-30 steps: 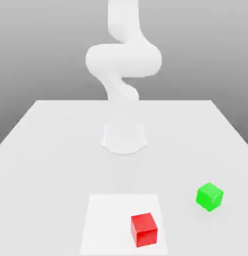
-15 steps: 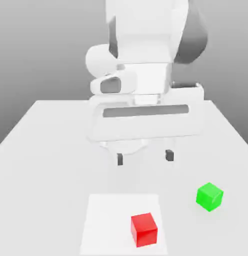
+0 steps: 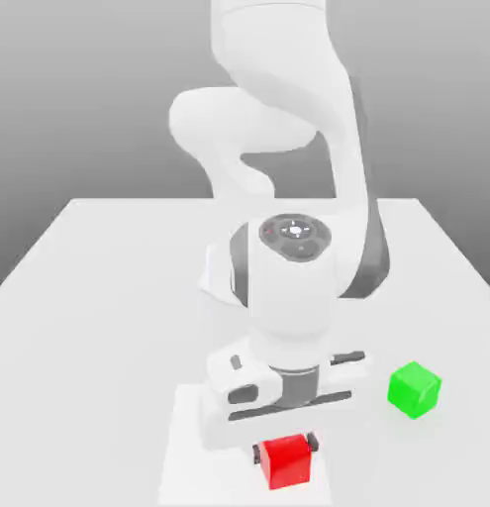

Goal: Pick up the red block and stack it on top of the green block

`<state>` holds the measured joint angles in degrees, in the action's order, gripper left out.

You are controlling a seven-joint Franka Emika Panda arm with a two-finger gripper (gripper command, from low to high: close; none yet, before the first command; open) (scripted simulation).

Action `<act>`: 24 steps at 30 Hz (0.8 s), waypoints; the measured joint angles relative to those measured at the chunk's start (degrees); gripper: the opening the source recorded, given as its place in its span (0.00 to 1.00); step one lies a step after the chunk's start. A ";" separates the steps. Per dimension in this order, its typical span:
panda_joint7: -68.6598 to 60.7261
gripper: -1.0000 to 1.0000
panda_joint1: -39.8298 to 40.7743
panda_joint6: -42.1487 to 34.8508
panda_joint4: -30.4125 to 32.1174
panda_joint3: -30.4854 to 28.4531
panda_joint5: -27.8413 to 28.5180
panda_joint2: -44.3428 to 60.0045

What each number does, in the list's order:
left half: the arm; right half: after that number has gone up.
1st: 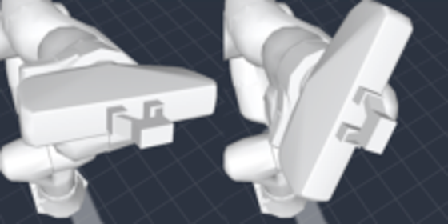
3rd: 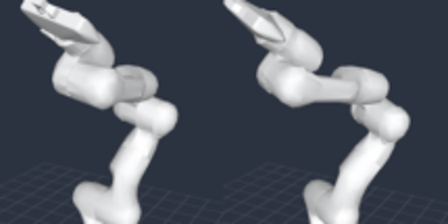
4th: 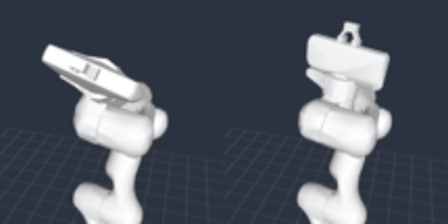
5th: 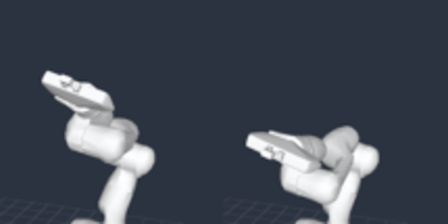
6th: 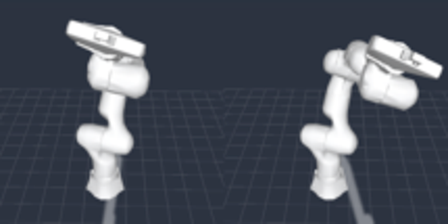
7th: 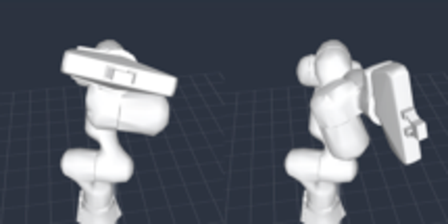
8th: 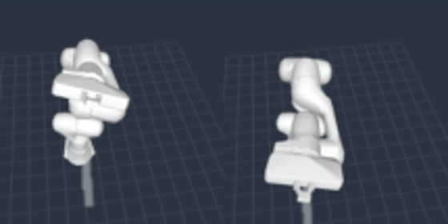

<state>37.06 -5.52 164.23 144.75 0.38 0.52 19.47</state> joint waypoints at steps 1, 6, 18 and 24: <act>0.03 0.00 0.01 -0.01 0.00 0.01 0.03 0.00; -0.07 0.00 0.15 -4.11 0.75 0.17 -0.07 -4.83; 20.92 0.00 -7.04 -10.10 4.49 4.75 -5.49 -15.23; 36.44 0.00 -11.71 -10.89 6.40 7.07 -6.35 -18.29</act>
<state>73.50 -17.24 153.33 151.15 7.45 -5.83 1.18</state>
